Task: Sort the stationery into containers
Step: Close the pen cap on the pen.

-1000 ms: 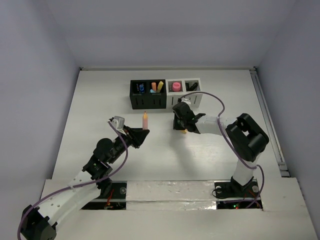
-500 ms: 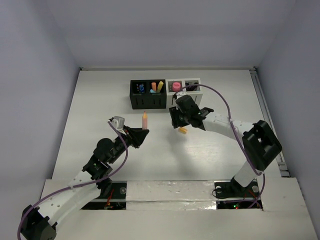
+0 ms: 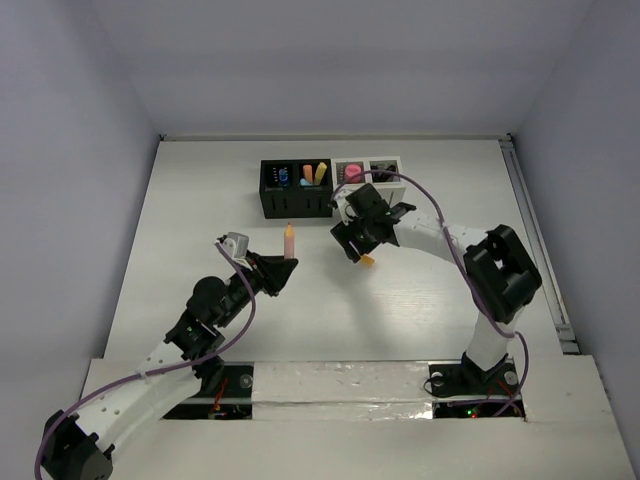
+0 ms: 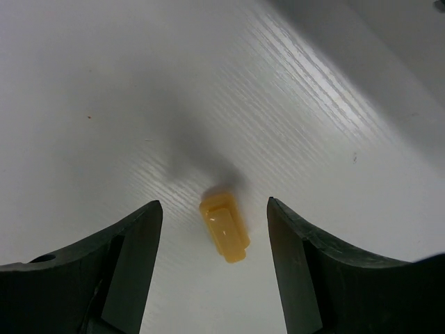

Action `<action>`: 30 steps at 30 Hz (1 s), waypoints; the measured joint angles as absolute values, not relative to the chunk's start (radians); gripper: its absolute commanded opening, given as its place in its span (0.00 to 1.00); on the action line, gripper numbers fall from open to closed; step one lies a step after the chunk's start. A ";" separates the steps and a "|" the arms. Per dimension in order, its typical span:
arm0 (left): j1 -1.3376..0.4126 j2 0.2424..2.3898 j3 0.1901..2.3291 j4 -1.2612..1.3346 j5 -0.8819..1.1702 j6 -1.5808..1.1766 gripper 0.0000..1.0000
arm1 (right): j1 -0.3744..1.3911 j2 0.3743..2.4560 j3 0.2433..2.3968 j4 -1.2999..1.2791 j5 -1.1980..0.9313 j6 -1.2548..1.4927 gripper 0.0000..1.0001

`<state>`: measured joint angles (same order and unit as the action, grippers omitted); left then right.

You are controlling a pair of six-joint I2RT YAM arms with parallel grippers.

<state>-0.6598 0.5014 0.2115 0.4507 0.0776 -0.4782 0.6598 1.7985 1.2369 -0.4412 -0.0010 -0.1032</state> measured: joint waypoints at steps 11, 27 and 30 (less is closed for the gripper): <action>-0.660 0.501 0.212 0.451 0.078 -0.478 0.00 | 0.619 1.899 1.288 -0.533 -0.060 -0.157 0.62; -0.660 0.509 0.212 0.451 0.078 -0.478 0.00 | 0.616 1.909 1.287 -0.533 -0.041 -0.136 0.10; -0.660 0.521 0.212 0.452 0.078 -0.478 0.00 | 0.616 1.876 1.248 -0.502 -0.035 -0.097 0.09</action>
<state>-0.6598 0.5213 0.2115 0.4519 0.0776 -0.4782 0.6163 1.8755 1.2480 -0.5022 -0.0349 -0.0975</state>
